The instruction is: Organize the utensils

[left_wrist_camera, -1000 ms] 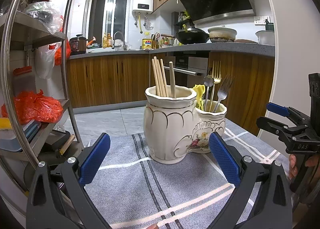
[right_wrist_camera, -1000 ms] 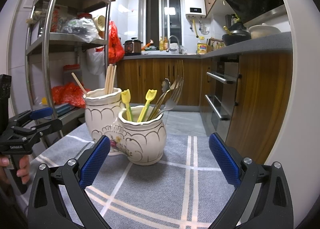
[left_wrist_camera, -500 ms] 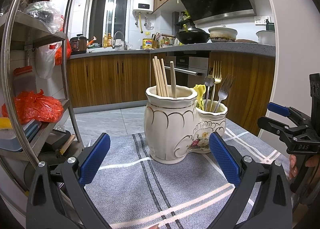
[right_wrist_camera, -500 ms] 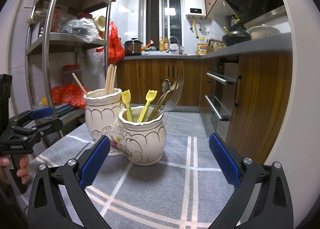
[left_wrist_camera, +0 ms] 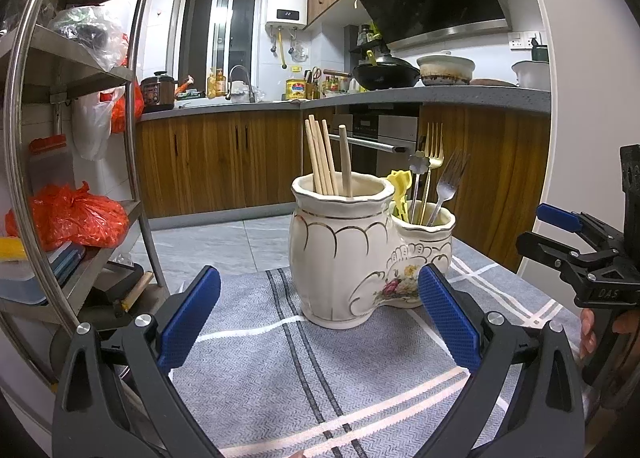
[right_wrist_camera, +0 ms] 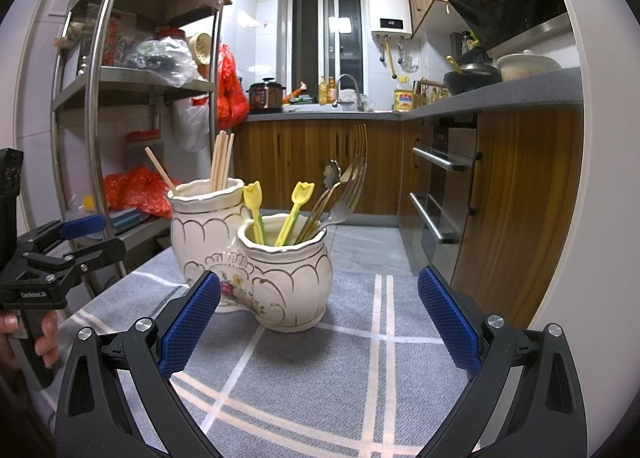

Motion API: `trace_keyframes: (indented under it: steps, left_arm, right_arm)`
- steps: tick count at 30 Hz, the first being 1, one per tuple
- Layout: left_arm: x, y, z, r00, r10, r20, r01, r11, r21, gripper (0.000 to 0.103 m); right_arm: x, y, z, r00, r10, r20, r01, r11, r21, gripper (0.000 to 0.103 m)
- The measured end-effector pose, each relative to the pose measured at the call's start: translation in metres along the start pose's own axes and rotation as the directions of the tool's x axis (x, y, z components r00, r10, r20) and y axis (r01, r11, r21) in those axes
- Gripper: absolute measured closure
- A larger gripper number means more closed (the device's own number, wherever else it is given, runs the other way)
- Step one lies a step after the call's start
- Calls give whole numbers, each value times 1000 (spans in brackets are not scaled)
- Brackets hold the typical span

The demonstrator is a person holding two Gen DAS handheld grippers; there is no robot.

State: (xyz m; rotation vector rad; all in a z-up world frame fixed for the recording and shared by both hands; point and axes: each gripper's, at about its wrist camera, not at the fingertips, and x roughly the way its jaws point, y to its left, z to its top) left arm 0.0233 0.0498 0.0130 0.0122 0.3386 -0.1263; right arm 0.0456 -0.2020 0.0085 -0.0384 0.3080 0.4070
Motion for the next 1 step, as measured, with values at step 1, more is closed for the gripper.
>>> trace_keyframes:
  steps: [1]
  left_arm:
    - [0, 0, 0, 1000, 0, 0, 0, 1000, 0, 6]
  right_arm:
    - [-1, 0, 0, 1000, 0, 0, 0, 1000, 0, 5]
